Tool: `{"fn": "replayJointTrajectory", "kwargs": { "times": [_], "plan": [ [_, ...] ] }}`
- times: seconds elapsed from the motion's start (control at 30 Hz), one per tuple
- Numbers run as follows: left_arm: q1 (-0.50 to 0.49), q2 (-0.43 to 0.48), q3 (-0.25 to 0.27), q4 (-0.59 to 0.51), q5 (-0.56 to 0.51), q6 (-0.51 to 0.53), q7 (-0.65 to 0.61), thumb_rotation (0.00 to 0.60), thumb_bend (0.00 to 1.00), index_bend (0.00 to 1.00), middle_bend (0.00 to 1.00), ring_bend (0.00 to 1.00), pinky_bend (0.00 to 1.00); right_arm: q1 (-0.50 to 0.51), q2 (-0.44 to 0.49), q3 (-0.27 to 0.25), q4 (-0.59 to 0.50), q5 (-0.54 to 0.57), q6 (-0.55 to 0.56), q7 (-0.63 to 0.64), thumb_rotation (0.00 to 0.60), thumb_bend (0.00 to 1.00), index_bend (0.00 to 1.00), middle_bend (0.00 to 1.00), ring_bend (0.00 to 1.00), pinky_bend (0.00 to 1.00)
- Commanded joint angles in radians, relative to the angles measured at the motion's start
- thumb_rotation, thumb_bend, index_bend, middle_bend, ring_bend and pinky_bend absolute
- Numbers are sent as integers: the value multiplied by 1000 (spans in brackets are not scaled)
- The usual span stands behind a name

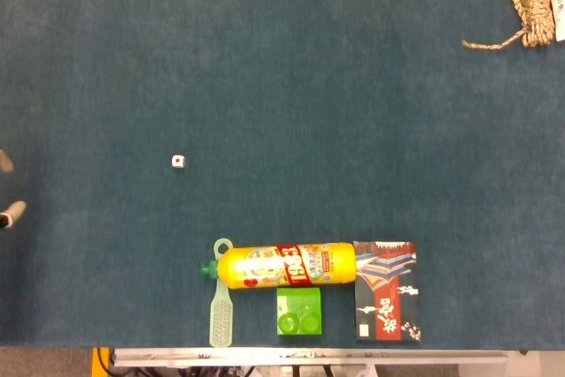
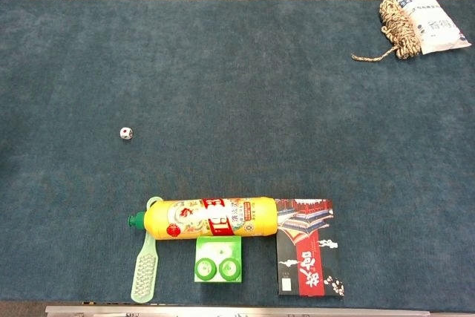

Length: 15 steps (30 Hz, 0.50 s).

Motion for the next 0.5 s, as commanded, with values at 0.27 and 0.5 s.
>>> {"fn": "replayJointTrajectory", "kwargs": {
  "times": [0.27,0.5],
  "plan": [
    [-34,95,48,-192,48,-80,51,600,518,485,560,459,727,-47,53,-7,-83,23,29,-57,600,388,394,423,355,534],
    [-122,153,46,-307,-37,-251,173,600,614,430,915,800,998,-56,65,-5,-93,31,30,-55,600,388,395,426,355,534]
  ]
}}
